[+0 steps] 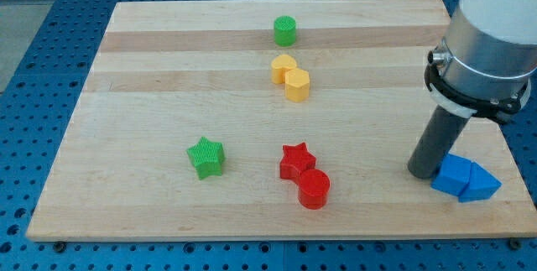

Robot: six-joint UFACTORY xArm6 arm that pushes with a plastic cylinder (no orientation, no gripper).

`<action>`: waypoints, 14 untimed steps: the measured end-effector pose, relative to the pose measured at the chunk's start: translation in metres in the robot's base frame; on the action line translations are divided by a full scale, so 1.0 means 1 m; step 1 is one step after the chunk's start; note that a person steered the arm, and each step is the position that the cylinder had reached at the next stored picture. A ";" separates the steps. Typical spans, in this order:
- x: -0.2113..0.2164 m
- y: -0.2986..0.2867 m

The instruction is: Place the yellow hexagon at the bottom left corner

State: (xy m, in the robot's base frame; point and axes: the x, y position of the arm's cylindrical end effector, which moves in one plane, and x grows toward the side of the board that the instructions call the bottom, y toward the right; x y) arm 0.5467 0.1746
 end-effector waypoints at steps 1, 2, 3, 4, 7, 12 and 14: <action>-0.029 -0.005; -0.057 -0.008; -0.057 -0.009; -0.056 -0.019; -0.121 -0.071; -0.140 -0.235; -0.139 -0.297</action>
State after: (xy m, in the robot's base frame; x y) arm 0.4079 -0.1227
